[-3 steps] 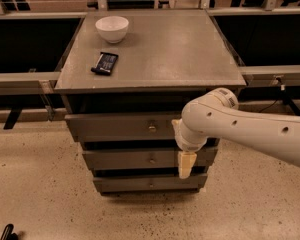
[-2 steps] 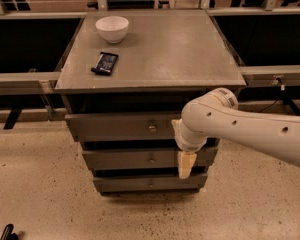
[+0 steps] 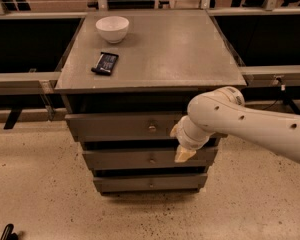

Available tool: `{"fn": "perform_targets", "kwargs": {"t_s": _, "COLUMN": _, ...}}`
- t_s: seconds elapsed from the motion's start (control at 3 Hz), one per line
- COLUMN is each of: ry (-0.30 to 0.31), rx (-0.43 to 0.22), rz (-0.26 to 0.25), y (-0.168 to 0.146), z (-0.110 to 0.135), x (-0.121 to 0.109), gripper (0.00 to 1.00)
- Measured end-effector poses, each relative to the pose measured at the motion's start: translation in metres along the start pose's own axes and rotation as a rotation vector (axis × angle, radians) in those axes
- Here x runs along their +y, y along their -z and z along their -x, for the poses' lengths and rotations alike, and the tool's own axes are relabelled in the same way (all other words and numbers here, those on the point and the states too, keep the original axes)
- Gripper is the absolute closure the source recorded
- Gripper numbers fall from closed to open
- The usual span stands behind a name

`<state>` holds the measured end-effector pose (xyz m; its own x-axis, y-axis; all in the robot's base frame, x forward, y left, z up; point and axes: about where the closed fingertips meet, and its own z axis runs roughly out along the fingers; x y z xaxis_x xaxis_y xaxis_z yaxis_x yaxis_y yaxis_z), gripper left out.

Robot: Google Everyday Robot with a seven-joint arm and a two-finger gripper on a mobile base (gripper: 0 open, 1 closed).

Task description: Close top drawer

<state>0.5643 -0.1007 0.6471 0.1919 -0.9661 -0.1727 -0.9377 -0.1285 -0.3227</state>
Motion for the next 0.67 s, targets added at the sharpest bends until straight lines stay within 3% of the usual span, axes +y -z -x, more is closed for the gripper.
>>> {"fn": "perform_targets", "kwargs": {"t_s": 0.67, "ry": 0.004, "rx": -0.018, "rz": -0.064, "y": -0.013, "z": -0.016, "x": -0.026, "gripper": 0.87}}
